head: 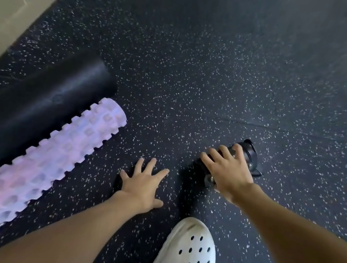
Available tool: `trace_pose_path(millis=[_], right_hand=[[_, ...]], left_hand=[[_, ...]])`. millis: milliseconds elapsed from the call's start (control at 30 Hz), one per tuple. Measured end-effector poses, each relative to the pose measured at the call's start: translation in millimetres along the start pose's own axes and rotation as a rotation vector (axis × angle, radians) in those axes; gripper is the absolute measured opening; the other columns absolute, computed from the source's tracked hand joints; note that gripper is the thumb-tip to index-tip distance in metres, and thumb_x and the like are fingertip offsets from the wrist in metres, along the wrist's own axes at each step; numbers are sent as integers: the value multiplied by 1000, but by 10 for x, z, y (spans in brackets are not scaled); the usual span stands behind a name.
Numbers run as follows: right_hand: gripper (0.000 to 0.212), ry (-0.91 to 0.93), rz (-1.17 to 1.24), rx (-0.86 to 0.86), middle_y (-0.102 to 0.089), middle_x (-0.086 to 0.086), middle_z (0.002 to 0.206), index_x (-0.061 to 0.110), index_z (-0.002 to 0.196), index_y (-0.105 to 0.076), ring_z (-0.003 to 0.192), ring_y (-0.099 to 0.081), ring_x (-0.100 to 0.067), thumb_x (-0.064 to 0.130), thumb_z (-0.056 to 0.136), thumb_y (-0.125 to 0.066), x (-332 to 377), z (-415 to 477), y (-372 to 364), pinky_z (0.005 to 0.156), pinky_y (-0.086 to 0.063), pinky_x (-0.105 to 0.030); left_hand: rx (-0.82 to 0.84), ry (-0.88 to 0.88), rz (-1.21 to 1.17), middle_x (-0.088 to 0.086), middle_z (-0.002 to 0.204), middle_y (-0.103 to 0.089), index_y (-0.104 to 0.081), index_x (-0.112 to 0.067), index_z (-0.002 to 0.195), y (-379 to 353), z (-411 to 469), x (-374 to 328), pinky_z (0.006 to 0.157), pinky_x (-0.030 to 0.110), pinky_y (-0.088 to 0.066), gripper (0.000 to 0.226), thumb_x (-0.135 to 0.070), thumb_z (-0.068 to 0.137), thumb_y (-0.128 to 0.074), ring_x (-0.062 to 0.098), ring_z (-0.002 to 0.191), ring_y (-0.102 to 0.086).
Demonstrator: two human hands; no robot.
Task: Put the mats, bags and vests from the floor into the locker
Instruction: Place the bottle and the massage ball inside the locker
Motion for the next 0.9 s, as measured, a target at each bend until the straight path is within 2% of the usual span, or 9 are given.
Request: trace_pose_path(millis=[100,200,267,433,533,667,733,800,900], right_hand=[[99,45,16,-135,-40,-2,140,23,143,-23,130,-37,-28,44,67,-82,123,46,328,108,-19,-58],[97,145,-6,-309,-45,-4,138,21,138,-35,131,-40,-30,34,57,-87,298,97,869,104,-25,-61],[87,213,-17,-443,-46,-6,140,20,138,-39,134,-41,-31,26,63,-83,422,106,1360,104,-28,-63],[67,325,-59,-738,-48,-5,142,19,136,-43,136,-41,-31,21,76,-73,747,29,2680,104,-28,-59],[68,447,-103,-859,-47,-6,144,19,135,-46,137,-39,-32,18,74,-75,1091,-67,3440,103,-27,-58],[54,609,-141,-1076,-46,-7,146,19,137,-43,138,-40,-33,14,86,-57,1648,-249,4455,104,-30,-58],[45,699,-170,-1138,-45,-9,148,18,139,-40,140,-39,-33,14,94,-35,1935,-295,4866,108,-28,-58],[44,778,-201,-1190,-45,-11,148,19,138,-40,141,-37,-33,12,98,-24,2226,-337,5237,111,-26,-58],[58,862,-277,-1223,-41,-14,149,23,138,-40,142,-36,-31,9,83,-54,2645,-373,5731,114,-24,-56]], left_hand=[[-142,-33,-291,1,161,-23,-27,-33,152,338,-19,60,116,54,-27,73,-43,91,-65,24,147,-22],[-308,-51,-728,3,136,-56,-49,-25,140,878,-215,280,106,32,-43,47,-22,95,-63,16,121,-55],[-383,-45,-913,4,116,-68,-58,-24,129,1238,-455,496,99,33,-50,32,-15,98,-58,15,104,-65],[-440,-49,-1365,13,108,-73,-61,-17,121,2071,-1303,1101,89,45,-58,24,-24,106,-44,29,95,-73],[-458,-72,-1488,9,100,-76,-58,-21,119,2524,-1839,1507,73,36,-58,23,-32,104,-45,24,85,-74],[-515,-127,-1590,0,71,-68,-56,-20,117,3065,-2594,2045,56,28,-49,29,-42,100,-48,13,55,-62],[-549,-141,-1635,16,93,-66,-60,-20,122,3278,-3001,2310,77,38,-53,45,-51,90,-60,27,78,-63],[-549,-182,-1639,28,128,-58,-54,-22,136,3409,-3365,2560,105,56,-42,67,-55,81,-71,41,116,-56],[-643,-235,-1652,20,137,-58,-51,-23,139,3583,-3927,2953,108,65,-35,59,-42,86,-69,41,124,-55]])
Point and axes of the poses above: each hand's wrist, its own z-axis towards the middle knuckle, its own y-axis out of the back of the hand, x = y × z, the point moved 10 cm from there along z, towards the middle knuckle
